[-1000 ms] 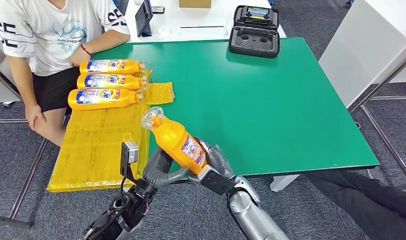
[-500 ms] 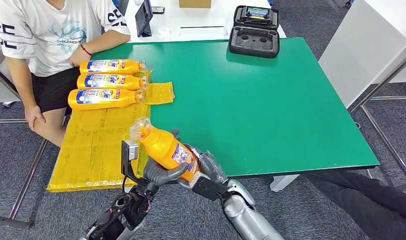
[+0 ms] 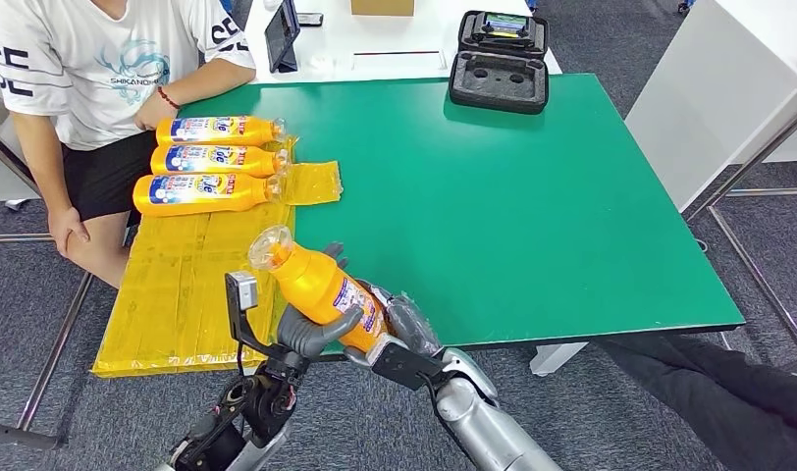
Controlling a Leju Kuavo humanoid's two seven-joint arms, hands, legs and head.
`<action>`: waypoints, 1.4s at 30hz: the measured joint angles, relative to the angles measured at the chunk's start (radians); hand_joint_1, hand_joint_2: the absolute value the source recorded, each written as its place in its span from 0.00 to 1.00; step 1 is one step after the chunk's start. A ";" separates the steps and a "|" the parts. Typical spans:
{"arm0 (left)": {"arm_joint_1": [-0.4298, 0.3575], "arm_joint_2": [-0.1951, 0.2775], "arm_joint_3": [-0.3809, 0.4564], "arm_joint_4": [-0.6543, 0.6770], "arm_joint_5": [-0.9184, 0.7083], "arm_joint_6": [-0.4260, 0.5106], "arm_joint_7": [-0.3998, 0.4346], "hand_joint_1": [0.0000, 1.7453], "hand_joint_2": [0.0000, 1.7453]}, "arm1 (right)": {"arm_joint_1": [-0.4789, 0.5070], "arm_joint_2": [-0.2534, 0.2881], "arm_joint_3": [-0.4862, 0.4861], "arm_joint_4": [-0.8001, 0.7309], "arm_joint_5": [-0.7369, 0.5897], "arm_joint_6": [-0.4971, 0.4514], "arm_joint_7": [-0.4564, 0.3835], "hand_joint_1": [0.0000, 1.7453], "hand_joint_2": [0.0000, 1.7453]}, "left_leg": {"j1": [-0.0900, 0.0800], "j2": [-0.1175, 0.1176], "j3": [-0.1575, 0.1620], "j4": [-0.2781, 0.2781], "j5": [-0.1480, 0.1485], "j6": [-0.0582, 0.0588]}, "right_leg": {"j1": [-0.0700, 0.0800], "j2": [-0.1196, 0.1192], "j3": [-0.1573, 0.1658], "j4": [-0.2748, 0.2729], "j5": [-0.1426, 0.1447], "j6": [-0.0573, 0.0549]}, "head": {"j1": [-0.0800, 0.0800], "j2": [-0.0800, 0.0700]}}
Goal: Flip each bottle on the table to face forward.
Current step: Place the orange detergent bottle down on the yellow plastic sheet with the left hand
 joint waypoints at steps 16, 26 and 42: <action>0.019 0.001 0.010 -0.044 0.050 -0.056 -0.028 1.00 1.00 | -0.006 0.000 0.004 0.010 -0.006 0.001 -0.004 1.00 1.00 | 0.000 0.000 0.000 0.000 0.000 0.000 | 0.000 0.000 0.000 0.000 0.000 0.000 | 0.000 0.000; 0.023 0.006 0.010 -0.060 0.046 -0.056 -0.033 1.00 1.00 | -0.008 0.002 0.008 0.010 -0.016 -0.007 -0.007 0.00 0.50 | 0.000 0.000 0.000 0.000 0.000 0.000 | 0.000 0.000 0.000 0.000 0.000 0.000 | 0.000 0.000; 0.031 0.008 0.013 -0.087 0.040 -0.036 -0.035 1.00 1.00 | -0.008 0.004 0.008 0.004 -0.051 -0.041 -0.002 0.00 0.00 | 0.000 0.000 0.000 0.000 0.000 0.000 | 0.000 0.000 0.000 0.000 0.000 0.000 | 0.000 0.000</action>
